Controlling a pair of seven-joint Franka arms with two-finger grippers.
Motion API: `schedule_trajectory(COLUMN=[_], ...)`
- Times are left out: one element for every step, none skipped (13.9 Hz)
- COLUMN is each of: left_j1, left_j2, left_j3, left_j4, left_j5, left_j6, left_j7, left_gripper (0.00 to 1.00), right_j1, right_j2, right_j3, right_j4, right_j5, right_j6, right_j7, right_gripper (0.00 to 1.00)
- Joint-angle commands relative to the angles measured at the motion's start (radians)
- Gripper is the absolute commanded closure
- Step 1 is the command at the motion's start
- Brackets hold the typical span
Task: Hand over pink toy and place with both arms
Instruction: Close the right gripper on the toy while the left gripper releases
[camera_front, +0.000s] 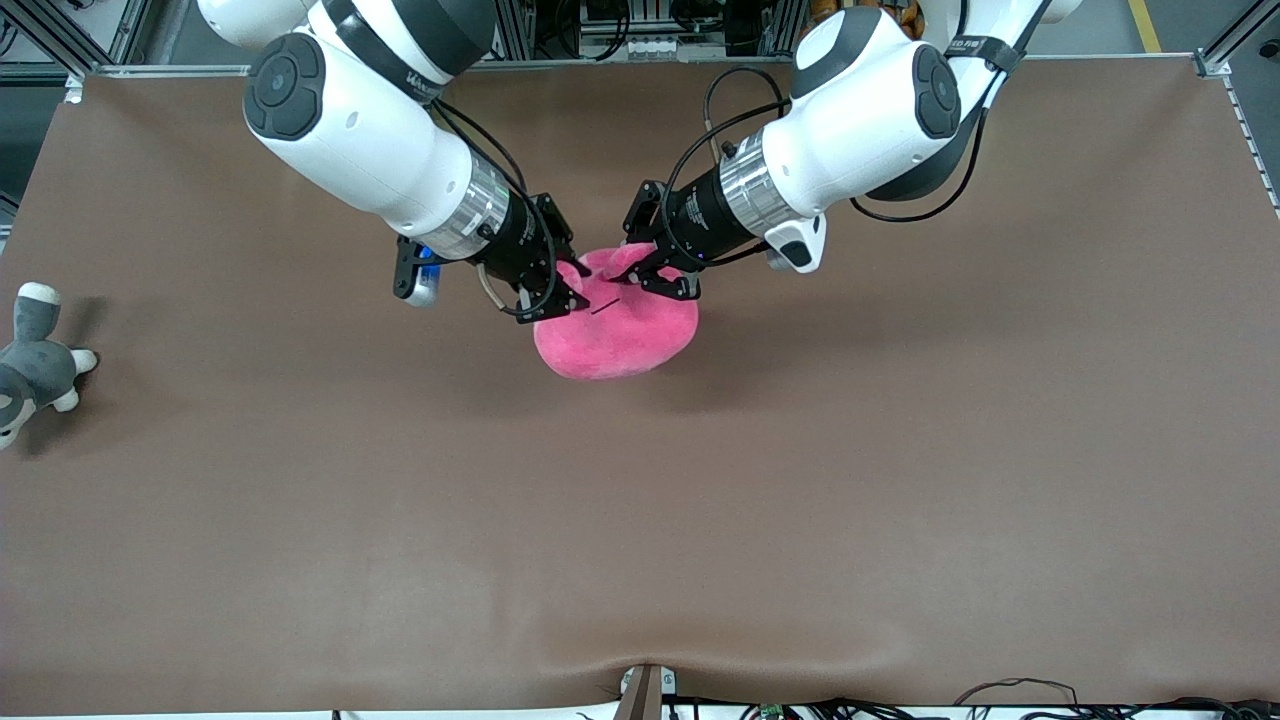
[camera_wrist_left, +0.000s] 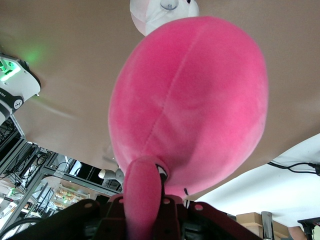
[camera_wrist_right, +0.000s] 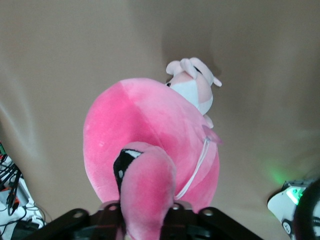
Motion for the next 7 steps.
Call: schedule_trajectory(left_j1=[-0.003, -0.003, -0.003, -0.003, -0.003, -0.003, -0.002], left_j2=[0.001, 0.001, 0.003, 0.003, 0.003, 0.003, 0.001], left_j3=[0.000, 0.000, 0.000, 0.000, 0.000, 0.000, 0.000], left_j4=[0.019, 0.018, 0.016, 0.016, 0.014, 0.014, 0.017], left_j5=[-0.008, -0.008, -0.008, -0.006, -0.003, -0.003, -0.003], left_j6=[0.002, 0.002, 0.002, 0.000, -0.001, -0.003, -0.006], left_j7=[-0.017, -0.017, -0.015, -0.011, -0.009, -0.007, -0.011], left_gripper=[1.00, 1.00, 0.94, 0.77, 0.27, 0.00, 0.00], right_j1=[-0.009, -0.009, -0.010, -0.016, -0.035, -0.053, -0.085], right_j2=[-0.001, -0.003, -0.004, -0.008, -0.009, -0.011, -0.011], right_j3=[-0.008, -0.010, -0.013, -0.019, -0.030, -0.039, -0.045], right_j4=[0.015, 0.015, 0.015, 0.017, 0.020, 0.023, 0.024], right_j5=[-0.039, -0.041, -0.042, -0.042, -0.042, -0.044, -0.039], right_j6=[-0.031, -0.031, -0.032, -0.034, -0.049, -0.075, -0.093], right_j7=[0.013, 0.013, 0.014, 0.014, 0.014, 0.013, 0.010], right_gripper=[1.00, 1.00, 1.00, 1.00, 1.00, 1.00, 1.00])
